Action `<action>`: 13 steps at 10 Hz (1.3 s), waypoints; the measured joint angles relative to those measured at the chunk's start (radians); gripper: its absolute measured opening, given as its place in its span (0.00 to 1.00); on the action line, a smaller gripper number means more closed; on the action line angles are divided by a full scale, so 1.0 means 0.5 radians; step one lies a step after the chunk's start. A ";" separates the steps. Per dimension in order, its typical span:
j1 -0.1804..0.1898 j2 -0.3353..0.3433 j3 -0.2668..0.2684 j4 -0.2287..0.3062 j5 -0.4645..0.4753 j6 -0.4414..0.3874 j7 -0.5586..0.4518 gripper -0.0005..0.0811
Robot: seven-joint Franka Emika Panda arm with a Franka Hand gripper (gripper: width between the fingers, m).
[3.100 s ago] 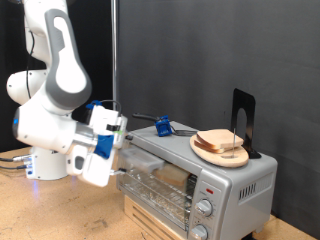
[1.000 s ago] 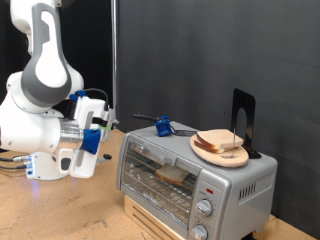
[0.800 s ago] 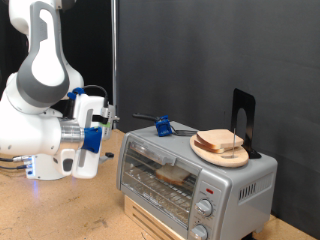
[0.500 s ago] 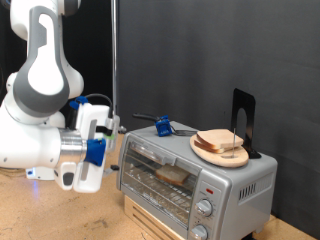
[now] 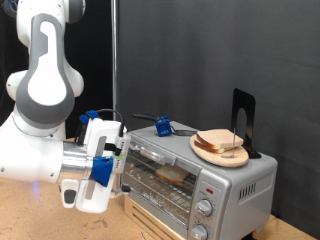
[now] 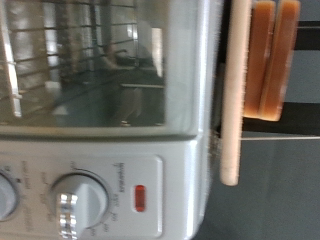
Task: Make a piece of toast with the oven
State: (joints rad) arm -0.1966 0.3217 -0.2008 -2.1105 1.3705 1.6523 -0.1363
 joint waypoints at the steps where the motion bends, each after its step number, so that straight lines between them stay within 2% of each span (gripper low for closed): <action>1: -0.006 0.022 0.000 0.042 0.016 -0.008 0.013 1.00; 5: 0.003 0.357 0.012 0.472 -0.053 0.060 0.100 1.00; 7: -0.006 0.565 0.020 0.747 -0.110 -0.063 0.093 1.00; 8: -0.026 0.708 0.023 0.920 -0.125 -0.166 0.093 1.00; 10: -0.026 0.695 0.023 0.900 -0.118 -0.179 0.061 1.00; 11: -0.027 0.707 0.025 0.914 -0.117 -0.188 -0.022 1.00; 13: -0.028 0.828 0.044 1.058 -0.095 -0.187 -0.134 1.00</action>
State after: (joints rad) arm -0.2106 0.7358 -0.1789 -1.5812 1.3230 1.5588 -0.2032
